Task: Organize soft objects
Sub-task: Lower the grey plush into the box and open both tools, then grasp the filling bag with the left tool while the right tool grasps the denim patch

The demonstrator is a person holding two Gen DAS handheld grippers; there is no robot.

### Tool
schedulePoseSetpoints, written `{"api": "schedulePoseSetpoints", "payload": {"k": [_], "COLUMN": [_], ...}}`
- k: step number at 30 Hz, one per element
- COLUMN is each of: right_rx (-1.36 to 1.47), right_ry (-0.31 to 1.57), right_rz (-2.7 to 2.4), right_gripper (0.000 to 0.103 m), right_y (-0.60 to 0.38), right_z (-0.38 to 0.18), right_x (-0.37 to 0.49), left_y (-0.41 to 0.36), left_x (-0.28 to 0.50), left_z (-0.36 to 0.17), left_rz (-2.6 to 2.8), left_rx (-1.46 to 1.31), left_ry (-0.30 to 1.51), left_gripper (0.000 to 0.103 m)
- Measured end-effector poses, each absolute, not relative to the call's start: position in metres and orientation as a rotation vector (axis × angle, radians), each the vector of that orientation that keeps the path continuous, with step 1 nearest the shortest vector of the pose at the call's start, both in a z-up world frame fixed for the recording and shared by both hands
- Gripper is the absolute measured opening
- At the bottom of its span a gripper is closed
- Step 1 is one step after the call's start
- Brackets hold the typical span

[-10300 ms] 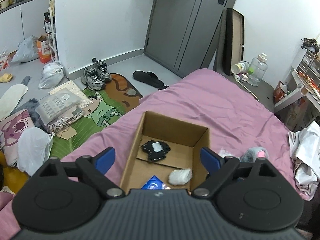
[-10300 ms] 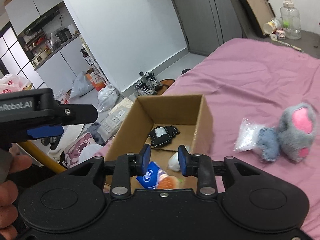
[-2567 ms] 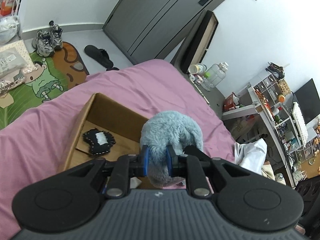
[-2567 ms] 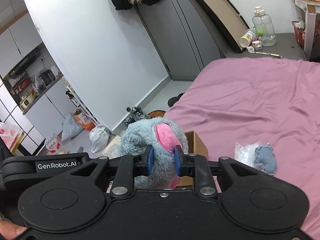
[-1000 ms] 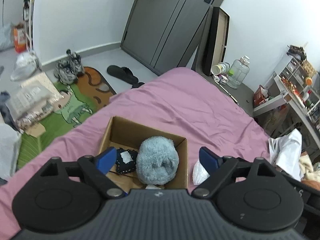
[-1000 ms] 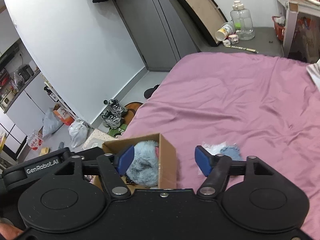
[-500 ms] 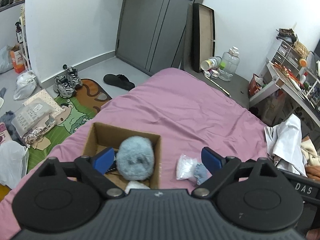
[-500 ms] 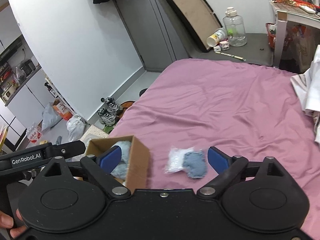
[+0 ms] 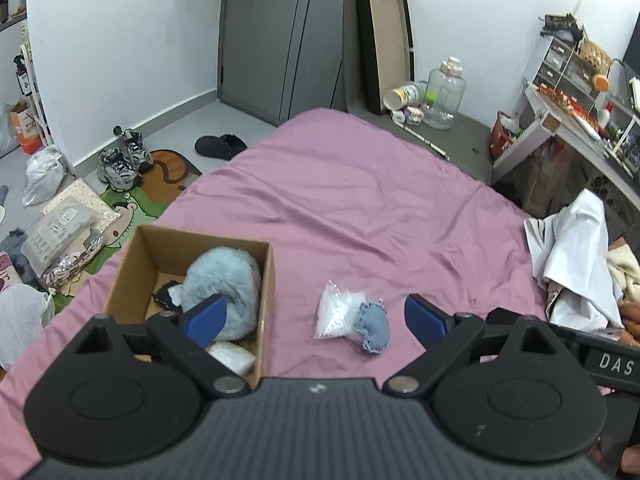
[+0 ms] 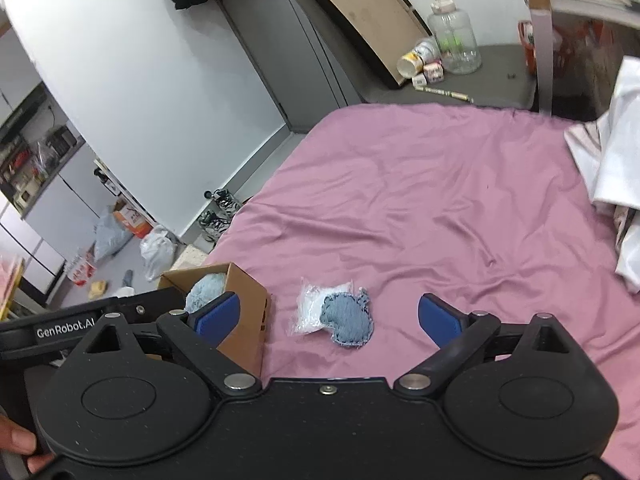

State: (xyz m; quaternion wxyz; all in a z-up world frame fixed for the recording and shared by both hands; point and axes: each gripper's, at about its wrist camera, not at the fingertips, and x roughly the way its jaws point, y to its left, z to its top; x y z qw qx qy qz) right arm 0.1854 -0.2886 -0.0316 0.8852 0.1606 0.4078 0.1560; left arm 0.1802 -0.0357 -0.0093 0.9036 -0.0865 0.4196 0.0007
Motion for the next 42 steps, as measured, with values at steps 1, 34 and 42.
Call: {"api": "schedulePoseSetpoints", "payload": {"k": [1,34,42], "right_rx": [0.344,0.534,0.487], "right_ry": [0.853,0.881,0.861], "right_rz": [0.330,0.356,0.438], "right_gripper": [0.096,0.081,0.066], "right_y": [-0.291,-0.326,-0.308], "right_z": [-0.036,-0.143,-0.156], "right_x": [0.187,0.240,0.241], "left_y": [-0.038,-0.068,-0.067], "left_x": [0.182,0.243,0.250], "left_z": [-0.012,-0.105,-0.117], "left_rz": [0.005,0.077,0.089], "left_rx": [-0.178,-0.234,-0.270], "left_ry": [0.875,0.976,0.989], "left_gripper": [0.095,0.089,0.065]}}
